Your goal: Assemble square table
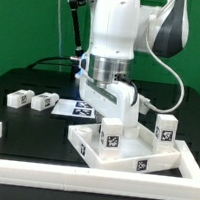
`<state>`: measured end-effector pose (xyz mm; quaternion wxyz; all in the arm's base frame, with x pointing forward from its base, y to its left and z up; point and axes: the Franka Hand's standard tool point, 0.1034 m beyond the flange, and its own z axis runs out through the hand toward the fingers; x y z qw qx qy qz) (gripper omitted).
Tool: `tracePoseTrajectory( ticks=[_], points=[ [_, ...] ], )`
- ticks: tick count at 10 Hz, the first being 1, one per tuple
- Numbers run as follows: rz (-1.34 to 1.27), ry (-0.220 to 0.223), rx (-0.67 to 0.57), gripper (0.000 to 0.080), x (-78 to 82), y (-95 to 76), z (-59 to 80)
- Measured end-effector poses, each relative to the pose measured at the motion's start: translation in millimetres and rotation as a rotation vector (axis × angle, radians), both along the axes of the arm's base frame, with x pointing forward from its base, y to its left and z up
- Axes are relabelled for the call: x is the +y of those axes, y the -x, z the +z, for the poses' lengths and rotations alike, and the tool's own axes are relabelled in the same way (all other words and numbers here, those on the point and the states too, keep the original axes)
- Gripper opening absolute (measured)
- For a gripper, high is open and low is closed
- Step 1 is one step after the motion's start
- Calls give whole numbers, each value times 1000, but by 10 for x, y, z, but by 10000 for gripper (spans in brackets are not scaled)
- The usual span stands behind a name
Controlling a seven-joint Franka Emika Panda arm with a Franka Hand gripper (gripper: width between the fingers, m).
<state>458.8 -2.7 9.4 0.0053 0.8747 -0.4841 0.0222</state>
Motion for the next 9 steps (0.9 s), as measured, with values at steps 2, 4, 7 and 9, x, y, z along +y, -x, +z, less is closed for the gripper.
tracePoseTrajectory(
  ticks=[2,4,7,9],
  points=[
    [231,22,-8,63,-266,-90,28],
    [400,26,-15,60,-386,-203,58],
    [621,38,-3,59,-412,-196,54],
    [839,59,-2,59,-533,-280,91]
  ],
)
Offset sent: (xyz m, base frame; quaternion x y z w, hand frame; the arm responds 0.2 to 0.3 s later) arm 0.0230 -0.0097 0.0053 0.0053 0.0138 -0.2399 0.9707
